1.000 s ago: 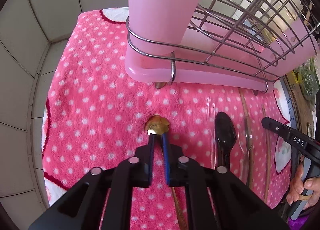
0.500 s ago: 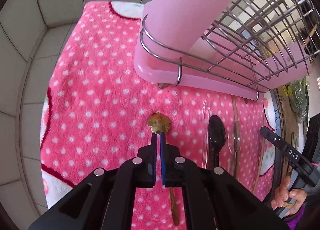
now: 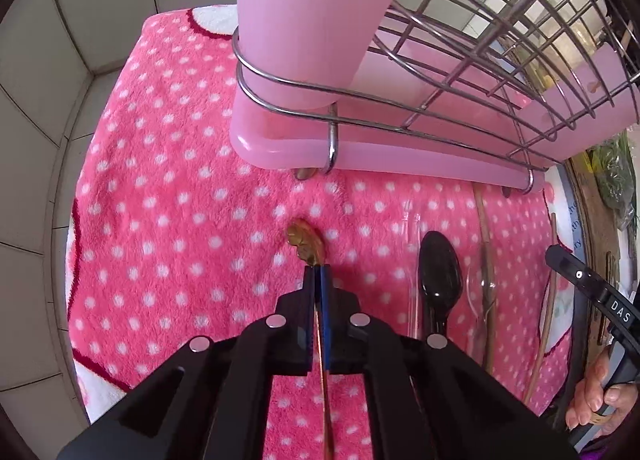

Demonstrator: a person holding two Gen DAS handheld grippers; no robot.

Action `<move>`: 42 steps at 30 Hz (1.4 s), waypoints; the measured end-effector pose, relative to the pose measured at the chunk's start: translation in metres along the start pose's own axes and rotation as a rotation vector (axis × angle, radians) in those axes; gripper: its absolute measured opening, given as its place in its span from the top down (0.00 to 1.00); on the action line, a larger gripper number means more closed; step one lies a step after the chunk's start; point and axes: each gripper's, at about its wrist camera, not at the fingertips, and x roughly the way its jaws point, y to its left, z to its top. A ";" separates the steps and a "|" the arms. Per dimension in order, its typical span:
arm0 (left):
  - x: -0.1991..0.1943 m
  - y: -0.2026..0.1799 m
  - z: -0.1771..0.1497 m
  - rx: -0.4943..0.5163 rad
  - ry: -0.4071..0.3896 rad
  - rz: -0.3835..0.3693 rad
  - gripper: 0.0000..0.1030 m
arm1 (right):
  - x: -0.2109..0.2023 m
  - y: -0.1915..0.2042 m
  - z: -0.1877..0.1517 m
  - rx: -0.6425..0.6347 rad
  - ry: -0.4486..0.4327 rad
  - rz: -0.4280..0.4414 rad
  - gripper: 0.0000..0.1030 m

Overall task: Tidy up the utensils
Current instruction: 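Lift the gold spoon and chopstick and carry both over the pink cup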

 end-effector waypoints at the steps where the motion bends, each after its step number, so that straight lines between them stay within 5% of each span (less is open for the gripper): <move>1: -0.004 0.000 -0.001 0.001 -0.015 -0.005 1.00 | -0.003 0.001 -0.001 -0.004 -0.011 0.005 0.95; 21: -0.160 0.019 -0.039 0.001 -0.476 -0.199 1.00 | -0.102 0.028 0.002 -0.074 -0.289 0.039 0.95; 42: -0.256 0.007 0.006 0.002 -0.775 -0.185 1.00 | -0.234 0.091 0.079 -0.246 -0.560 0.034 0.95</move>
